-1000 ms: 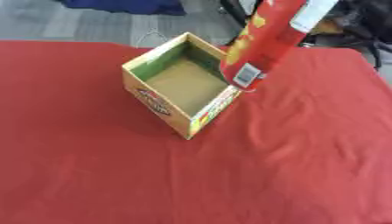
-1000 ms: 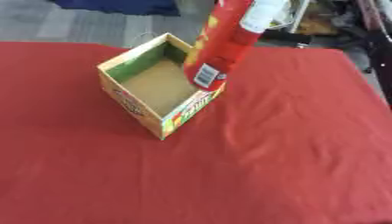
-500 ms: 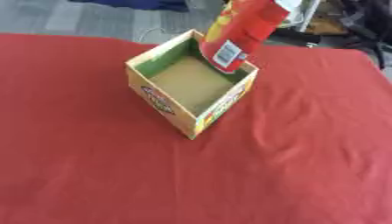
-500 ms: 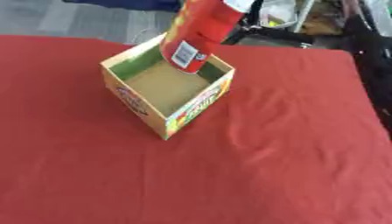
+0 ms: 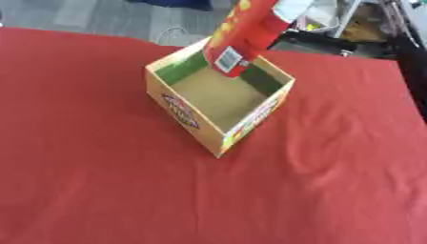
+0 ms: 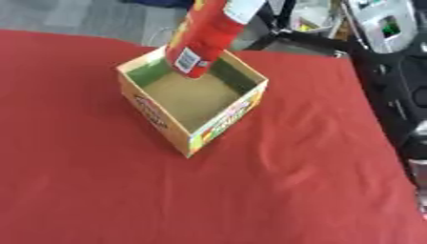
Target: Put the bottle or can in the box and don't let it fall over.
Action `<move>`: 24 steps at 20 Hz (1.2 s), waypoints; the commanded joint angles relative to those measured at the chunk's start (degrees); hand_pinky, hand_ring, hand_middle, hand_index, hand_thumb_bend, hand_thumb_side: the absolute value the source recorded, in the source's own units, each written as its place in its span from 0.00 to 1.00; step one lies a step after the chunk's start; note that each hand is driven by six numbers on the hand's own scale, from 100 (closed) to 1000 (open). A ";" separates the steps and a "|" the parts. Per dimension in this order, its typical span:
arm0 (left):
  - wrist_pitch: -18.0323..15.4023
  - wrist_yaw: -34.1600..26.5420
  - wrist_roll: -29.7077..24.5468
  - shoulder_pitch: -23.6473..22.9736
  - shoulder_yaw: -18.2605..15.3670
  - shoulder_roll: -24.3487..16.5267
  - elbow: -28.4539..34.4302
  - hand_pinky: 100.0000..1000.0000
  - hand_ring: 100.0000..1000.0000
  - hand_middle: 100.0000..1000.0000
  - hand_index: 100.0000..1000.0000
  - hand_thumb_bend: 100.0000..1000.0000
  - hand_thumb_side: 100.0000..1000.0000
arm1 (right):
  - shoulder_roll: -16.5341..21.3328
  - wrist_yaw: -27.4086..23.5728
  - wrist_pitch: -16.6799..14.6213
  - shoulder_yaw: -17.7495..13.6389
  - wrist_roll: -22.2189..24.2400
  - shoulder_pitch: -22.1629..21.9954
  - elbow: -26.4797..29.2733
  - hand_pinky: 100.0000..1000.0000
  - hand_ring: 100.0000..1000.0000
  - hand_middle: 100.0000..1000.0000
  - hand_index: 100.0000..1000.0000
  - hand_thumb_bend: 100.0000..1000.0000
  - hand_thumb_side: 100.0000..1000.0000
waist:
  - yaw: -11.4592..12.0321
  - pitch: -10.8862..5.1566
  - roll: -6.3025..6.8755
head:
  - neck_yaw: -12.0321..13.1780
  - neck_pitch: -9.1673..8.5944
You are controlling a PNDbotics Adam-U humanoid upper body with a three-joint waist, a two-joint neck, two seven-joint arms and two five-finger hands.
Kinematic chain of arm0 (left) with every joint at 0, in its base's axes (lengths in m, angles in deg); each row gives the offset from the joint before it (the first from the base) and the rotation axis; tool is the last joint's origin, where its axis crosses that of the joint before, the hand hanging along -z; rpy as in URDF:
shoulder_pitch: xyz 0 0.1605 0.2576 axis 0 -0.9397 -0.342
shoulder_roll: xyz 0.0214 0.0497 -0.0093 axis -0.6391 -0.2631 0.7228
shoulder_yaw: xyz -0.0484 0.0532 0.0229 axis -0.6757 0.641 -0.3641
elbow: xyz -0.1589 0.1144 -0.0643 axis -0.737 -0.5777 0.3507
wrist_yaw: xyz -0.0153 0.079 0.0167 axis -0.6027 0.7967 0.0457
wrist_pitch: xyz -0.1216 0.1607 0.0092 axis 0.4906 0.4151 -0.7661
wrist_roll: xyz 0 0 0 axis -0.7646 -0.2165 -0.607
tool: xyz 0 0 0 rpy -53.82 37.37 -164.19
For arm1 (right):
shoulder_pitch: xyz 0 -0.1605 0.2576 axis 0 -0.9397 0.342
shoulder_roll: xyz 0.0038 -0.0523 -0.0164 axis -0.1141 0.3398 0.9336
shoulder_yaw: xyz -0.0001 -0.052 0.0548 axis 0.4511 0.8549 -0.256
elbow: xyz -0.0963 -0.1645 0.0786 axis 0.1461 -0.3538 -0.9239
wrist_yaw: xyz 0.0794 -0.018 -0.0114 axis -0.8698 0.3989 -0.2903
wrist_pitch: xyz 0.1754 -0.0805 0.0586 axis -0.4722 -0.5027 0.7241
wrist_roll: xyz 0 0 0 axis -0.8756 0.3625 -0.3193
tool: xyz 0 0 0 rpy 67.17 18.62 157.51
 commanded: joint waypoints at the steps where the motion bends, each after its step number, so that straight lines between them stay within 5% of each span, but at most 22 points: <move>1: -0.32 0.22 -0.35 0.82 -0.04 -1.40 1.17 0.46 0.81 0.70 0.75 0.00 0.61 | 0.99 2.13 -1.34 -0.56 -1.47 0.87 -0.56 0.00 0.08 0.00 0.07 0.00 0.00 | 0.26 -0.60 0.25 | -0.51 -1.23; 12: -0.54 0.35 -0.93 1.58 0.09 -1.30 1.17 0.46 0.81 0.69 0.75 0.00 0.60 | -1.05 9.35 -6.40 0.95 -1.77 -0.71 -2.90 0.00 0.13 0.06 0.11 0.00 0.00 | 1.36 0.27 -0.06 | -1.28 -1.89; 18: -0.36 0.40 -0.90 1.48 0.01 -1.20 1.17 0.46 0.81 0.69 0.75 0.00 0.61 | -1.56 14.04 -9.33 1.79 -1.41 -1.84 -4.34 0.04 0.31 0.22 0.29 0.00 0.00 | 1.28 0.19 -0.09 | -1.14 -1.85; 20: -0.36 0.41 -0.88 1.44 -0.01 -1.20 1.17 0.46 0.81 0.69 0.75 0.00 0.61 | -1.70 15.55 -9.72 2.09 -1.01 -2.10 -4.82 0.15 0.42 0.33 0.41 0.00 0.00 | 1.24 0.16 -0.07 | -1.14 -1.74; 22: -0.32 0.39 -0.85 1.43 -0.02 -1.18 1.17 0.46 0.81 0.69 0.75 0.00 0.61 | -1.80 16.91 -9.76 2.46 0.15 -2.27 -5.02 0.37 0.56 0.48 0.54 0.00 0.00 | 1.16 0.09 -0.04 | -1.14 -1.64; 23: -0.28 0.38 -0.85 1.42 -0.01 -1.16 1.17 0.46 0.81 0.69 0.75 0.00 0.61 | -1.78 17.62 -9.85 2.55 0.95 -2.30 -5.00 0.68 0.78 0.68 0.68 0.00 0.00 | 1.10 0.03 -0.04 | -1.14 -1.59; 24: -0.23 0.39 -0.86 1.40 0.00 -1.14 1.17 0.46 0.81 0.69 0.75 0.00 0.61 | -1.78 18.47 -10.02 2.54 1.80 -2.32 -4.98 0.75 0.83 0.73 0.72 0.00 0.00 | 1.04 -0.03 -0.02 | -1.16 -1.54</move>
